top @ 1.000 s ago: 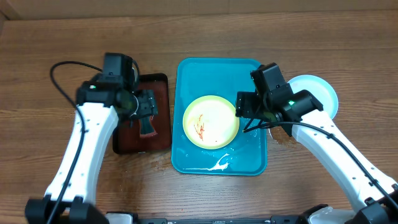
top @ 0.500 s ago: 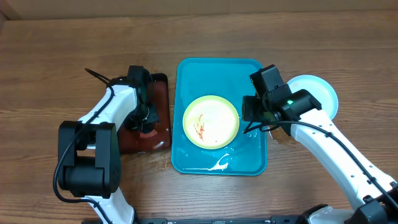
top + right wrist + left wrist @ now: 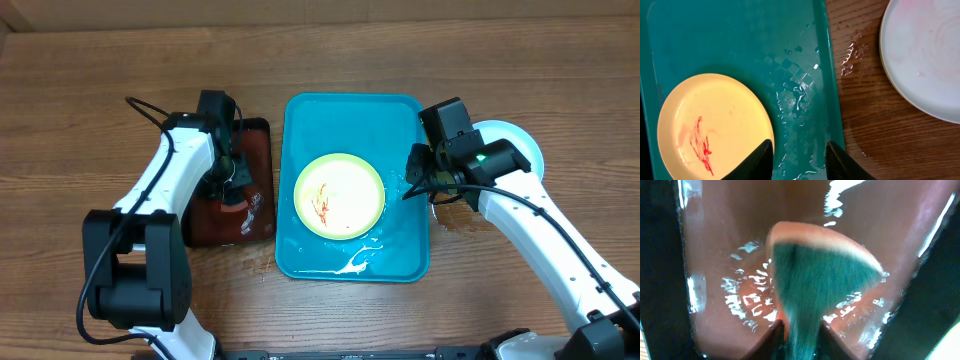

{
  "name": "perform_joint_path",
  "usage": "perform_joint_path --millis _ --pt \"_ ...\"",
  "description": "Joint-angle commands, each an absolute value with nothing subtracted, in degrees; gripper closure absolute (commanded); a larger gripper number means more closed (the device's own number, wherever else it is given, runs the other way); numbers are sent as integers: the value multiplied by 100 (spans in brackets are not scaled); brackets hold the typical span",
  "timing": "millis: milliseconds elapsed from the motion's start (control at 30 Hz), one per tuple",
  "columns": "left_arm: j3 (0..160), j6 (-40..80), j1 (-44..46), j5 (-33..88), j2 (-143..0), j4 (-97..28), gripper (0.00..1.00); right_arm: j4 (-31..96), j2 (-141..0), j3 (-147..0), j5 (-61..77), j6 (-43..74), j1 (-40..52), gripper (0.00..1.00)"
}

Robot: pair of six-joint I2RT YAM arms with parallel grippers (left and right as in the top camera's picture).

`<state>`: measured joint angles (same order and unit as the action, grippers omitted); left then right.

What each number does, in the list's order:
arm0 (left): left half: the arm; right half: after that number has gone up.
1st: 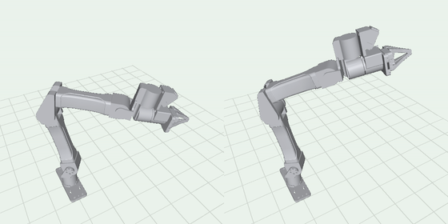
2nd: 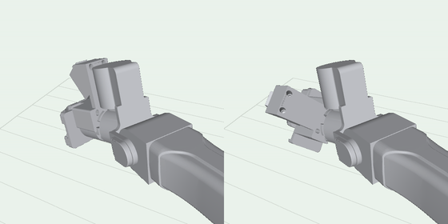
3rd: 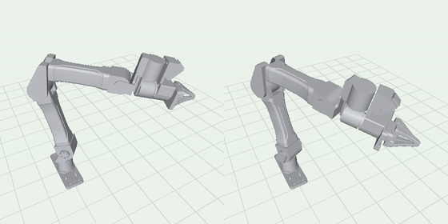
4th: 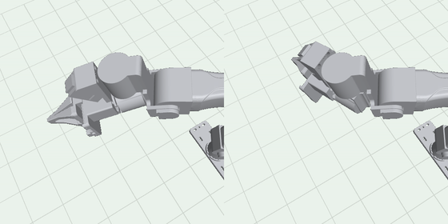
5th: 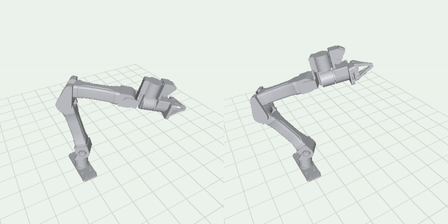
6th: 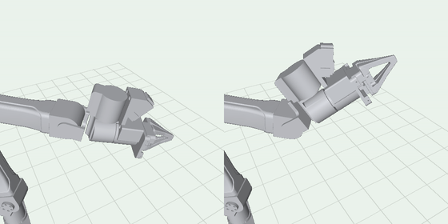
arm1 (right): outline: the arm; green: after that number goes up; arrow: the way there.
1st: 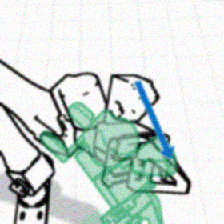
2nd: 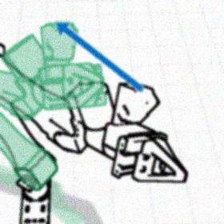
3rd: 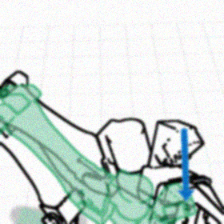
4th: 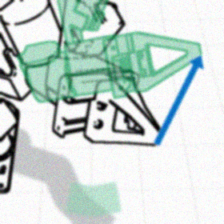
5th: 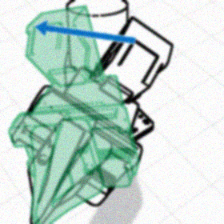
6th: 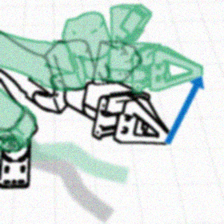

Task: Clean dirty plates on tray and stack at the side
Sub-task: 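Grasp the sponge from the black tray with the left gripper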

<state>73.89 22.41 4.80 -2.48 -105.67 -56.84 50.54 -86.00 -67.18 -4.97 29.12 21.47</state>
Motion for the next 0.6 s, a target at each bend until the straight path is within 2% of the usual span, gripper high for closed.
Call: perform_joint_path --millis 0,67,167,233,300,333,567 --pt "7260 2163 491 -342 -10501 -5489 54 5037 -8584 -6757 -502 2980 2161 64" --pt "7131 2163 491 -340 -10567 -5321 49 5035 -8584 -6757 -504 2982 2161 64" --pt "6967 2165 491 -338 -10608 -5092 54 5037 -8584 -6755 -502 2980 2161 65" --pt "6864 2163 491 -338 -10630 -4945 66 5037 -8584 -6753 -502 2982 2161 65" --pt "6807 2163 491 -340 -10652 -4869 90 5037 -8589 -6744 -502 2982 2163 65" --pt "6796 2165 491 -338 -10654 -4847 96 5035 -8595 -6744 -504 2982 2163 65" --pt "7052 2086 489 -294 -10565 -5277 96 4705 -8683 -6344 -395 2727 2163 64"
